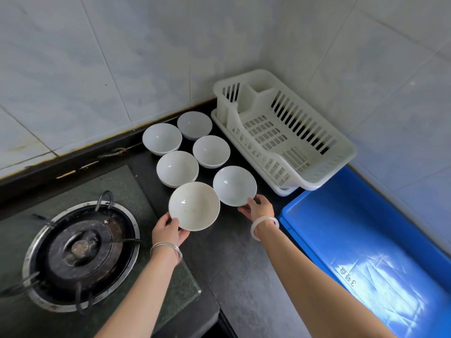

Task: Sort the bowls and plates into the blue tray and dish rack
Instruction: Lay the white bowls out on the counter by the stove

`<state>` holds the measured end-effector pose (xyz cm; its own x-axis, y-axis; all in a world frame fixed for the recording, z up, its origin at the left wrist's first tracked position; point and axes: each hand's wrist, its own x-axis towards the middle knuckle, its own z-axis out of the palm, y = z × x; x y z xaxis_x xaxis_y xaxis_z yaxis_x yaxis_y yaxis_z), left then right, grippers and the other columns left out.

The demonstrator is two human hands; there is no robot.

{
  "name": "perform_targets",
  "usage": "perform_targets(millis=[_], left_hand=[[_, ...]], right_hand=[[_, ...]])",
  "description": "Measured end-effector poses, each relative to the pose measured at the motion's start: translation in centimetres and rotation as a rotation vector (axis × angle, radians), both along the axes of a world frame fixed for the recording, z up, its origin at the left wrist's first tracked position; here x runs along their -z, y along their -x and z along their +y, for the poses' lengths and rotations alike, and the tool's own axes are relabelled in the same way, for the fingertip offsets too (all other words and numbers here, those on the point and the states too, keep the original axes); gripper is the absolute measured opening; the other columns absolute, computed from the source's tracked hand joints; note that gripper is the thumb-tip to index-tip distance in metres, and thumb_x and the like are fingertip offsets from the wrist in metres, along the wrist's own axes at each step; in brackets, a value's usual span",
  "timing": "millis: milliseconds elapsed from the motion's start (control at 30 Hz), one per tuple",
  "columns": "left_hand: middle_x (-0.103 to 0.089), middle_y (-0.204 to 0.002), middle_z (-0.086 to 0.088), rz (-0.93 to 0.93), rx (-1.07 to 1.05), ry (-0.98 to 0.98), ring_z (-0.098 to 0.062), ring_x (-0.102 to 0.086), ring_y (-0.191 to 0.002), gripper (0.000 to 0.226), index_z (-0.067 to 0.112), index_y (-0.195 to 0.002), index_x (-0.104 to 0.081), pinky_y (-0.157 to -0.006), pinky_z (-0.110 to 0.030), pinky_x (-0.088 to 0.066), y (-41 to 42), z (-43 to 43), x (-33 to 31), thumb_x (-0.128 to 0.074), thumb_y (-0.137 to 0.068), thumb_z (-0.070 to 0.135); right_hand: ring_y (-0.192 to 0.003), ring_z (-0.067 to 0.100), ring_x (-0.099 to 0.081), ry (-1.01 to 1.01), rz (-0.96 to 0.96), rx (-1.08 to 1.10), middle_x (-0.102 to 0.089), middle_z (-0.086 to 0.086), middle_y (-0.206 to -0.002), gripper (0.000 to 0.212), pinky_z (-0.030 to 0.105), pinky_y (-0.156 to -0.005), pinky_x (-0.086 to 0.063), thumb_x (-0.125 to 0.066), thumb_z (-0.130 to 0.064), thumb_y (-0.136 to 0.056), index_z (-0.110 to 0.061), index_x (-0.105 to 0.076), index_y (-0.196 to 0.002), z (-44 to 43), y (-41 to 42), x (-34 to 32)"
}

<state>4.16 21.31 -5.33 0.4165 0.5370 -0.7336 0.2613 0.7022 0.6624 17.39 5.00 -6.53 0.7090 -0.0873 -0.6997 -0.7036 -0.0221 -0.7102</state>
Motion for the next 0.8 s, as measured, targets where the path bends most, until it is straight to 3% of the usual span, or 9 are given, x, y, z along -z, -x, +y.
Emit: perform_targets(millis=[200,433,533,700,800], left_hand=[[-0.056,-0.125,-0.023,0.0,-0.011,0.008,-0.035,-0.059,-0.093,0.039,0.009,-0.128,-0.05,-0.082,-0.039,-0.05,-0.2,0.0,0.1,-0.044,-0.091,-0.001],[-0.057,-0.125,-0.022,0.011,-0.041,-0.012,-0.034,-0.06,-0.095,0.036,0.007,-0.125,-0.052,-0.08,-0.038,-0.051,-0.2,-0.2,0.4,-0.047,-0.09,0.001],[-0.057,-0.125,-0.023,0.012,-0.054,-0.037,-0.033,-0.06,-0.096,0.034,0.005,-0.124,-0.052,-0.081,-0.038,-0.051,-0.1,-0.4,0.6,-0.047,-0.09,0.002],[-0.057,-0.126,-0.023,0.006,-0.056,-0.067,-0.034,-0.059,-0.106,0.036,0.004,-0.127,-0.05,-0.084,-0.038,-0.05,-0.1,-0.7,0.8,-0.046,-0.092,0.005],[-0.054,-0.129,-0.022,0.004,-0.019,-0.102,-0.034,-0.056,-0.115,0.039,0.006,-0.133,-0.045,-0.092,-0.037,-0.048,0.2,-1.2,0.6,-0.04,-0.095,0.009]], right_hand=[[-0.071,0.014,-0.067,0.018,-0.008,-0.015,-0.061,0.005,-0.103,0.037,0.024,-0.062,-0.057,-0.055,-0.01,-0.091,-0.016,-0.05,-0.127,1.0,-0.7,0.3],[-0.081,0.019,-0.068,0.022,-0.007,-0.064,-0.066,0.009,-0.097,0.04,0.031,-0.069,-0.057,-0.052,-0.014,-0.093,-0.013,-0.045,-0.133,0.9,-0.5,0.4],[-0.085,0.02,-0.066,0.003,0.009,-0.119,-0.066,0.01,-0.106,0.044,0.029,-0.067,-0.056,-0.051,-0.02,-0.094,-0.014,-0.042,-0.137,0.9,-0.1,0.1],[-0.107,0.027,-0.06,-0.051,0.054,-0.2,-0.059,0.012,-0.127,0.047,0.041,-0.091,-0.049,-0.049,-0.023,-0.095,-0.019,-0.037,-0.141,0.4,0.3,-0.7],[-0.117,0.029,-0.055,-0.042,0.045,-0.251,-0.054,0.009,-0.134,0.046,0.042,-0.096,-0.046,-0.048,-0.025,-0.096,-0.019,-0.037,-0.14,-0.2,0.9,-1.4]])
